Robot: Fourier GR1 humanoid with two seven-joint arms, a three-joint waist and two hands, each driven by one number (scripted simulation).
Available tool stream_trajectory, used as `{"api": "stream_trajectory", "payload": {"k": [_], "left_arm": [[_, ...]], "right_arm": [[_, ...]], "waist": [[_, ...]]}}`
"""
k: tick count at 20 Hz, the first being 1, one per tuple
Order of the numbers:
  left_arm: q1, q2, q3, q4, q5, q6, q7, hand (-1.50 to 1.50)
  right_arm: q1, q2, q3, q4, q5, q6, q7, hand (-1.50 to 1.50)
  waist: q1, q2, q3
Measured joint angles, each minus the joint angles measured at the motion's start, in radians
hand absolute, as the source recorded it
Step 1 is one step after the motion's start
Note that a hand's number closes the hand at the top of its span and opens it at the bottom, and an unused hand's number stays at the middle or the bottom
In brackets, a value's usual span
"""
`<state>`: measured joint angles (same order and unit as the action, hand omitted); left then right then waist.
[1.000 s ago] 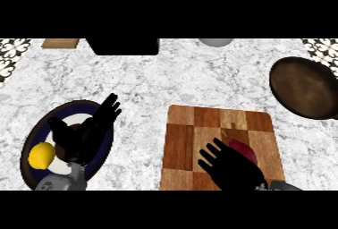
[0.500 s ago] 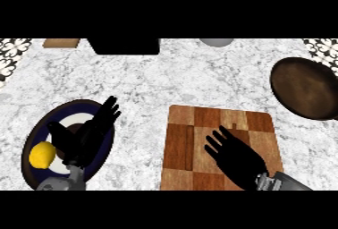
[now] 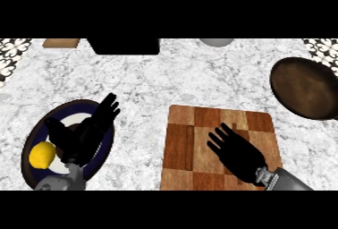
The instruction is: Pick the pear from the cutting board and place it in the pan
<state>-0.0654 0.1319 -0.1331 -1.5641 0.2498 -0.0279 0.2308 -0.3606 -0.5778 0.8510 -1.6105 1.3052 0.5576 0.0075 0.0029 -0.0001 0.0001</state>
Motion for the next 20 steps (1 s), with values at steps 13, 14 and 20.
{"api": "stream_trajectory", "payload": {"k": [13, 14, 20], "left_arm": [[0.009, -0.023, 0.010, 0.007, -0.021, -0.010, -0.006, 0.00], [0.014, -0.020, 0.015, 0.008, -0.021, -0.008, -0.009, 0.00], [0.029, -0.016, 0.030, -0.003, -0.018, -0.001, -0.014, 0.00]], "right_arm": [[0.017, 0.110, -0.132, 0.160, 0.080, -0.219, -0.082, 1.50], [0.035, 0.140, -0.183, 0.166, 0.050, -0.210, -0.035, 1.50], [0.136, 0.355, -0.453, 0.192, -0.077, -0.226, 0.299, 1.50]], "waist": [[-0.009, -0.004, -0.003], [-0.018, -0.005, -0.003], [-0.042, -0.009, -0.006]]}}
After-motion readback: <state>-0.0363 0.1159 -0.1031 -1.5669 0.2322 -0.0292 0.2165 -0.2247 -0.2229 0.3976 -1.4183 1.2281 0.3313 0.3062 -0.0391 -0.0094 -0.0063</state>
